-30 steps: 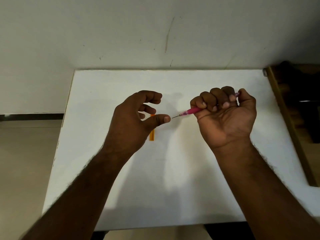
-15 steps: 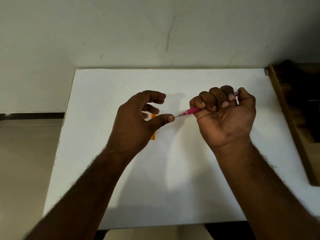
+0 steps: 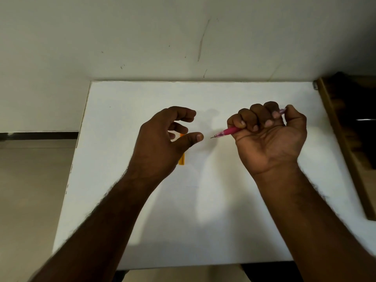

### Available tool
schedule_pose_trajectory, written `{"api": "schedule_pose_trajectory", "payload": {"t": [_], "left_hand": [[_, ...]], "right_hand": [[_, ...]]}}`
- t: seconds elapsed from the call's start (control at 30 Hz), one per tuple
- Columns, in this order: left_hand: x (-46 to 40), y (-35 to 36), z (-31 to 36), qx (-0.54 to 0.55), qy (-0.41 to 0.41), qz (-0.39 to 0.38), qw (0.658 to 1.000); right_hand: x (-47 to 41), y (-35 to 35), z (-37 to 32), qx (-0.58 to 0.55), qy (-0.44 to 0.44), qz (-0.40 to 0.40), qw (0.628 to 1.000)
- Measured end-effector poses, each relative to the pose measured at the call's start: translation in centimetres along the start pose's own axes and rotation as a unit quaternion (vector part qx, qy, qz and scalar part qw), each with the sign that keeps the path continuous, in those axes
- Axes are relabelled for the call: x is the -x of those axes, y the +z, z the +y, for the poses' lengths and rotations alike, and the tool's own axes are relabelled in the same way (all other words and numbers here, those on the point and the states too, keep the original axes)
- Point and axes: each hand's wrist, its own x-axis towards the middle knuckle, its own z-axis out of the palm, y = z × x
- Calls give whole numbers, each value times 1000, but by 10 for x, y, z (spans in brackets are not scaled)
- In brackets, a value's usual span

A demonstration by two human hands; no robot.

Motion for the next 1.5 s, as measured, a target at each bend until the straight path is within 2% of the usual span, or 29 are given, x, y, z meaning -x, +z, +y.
{"api": "schedule_pose_trajectory", "payload": {"t": [0.43,0.6,0.67,0.77,0.83,0.97,1.03,1.13,1.2,1.33,1.5], "left_hand": [[-4,-4,-8,-28,-23,-12,999],[-5,-3,-16,-59,-40,-24,997],[-5,-3,-18,-77,-42,-23,996],[-3,-4,-20,-128,-42,-22,991],[-3,-5,-22,-167,-50,-28,984],[-2,-5,-28,-228,-65,-51,970],[-2,-4,-30,-237,-65,-54,968],[-3,-4,-30,-237,-62,-54,968],[-3,-4,-31,-236,-61,-55,968],[-3,-3,-31,-241,-58,-55,967],[-3,-3,-33,-237,-55,-52,969]], "right_hand": [[-1,-1,-1,16,0,4,1000],[0,-1,2,35,27,0,999],[-2,3,3,81,45,25,995],[-5,7,9,221,55,69,971],[-5,5,15,347,41,89,933],[-1,-3,29,548,18,121,827],[0,-10,34,640,-6,133,757],[0,-18,37,775,-68,102,620],[2,-20,38,817,-83,82,564],[1,-25,40,851,-100,80,509],[0,-25,41,879,-101,77,460]]}}
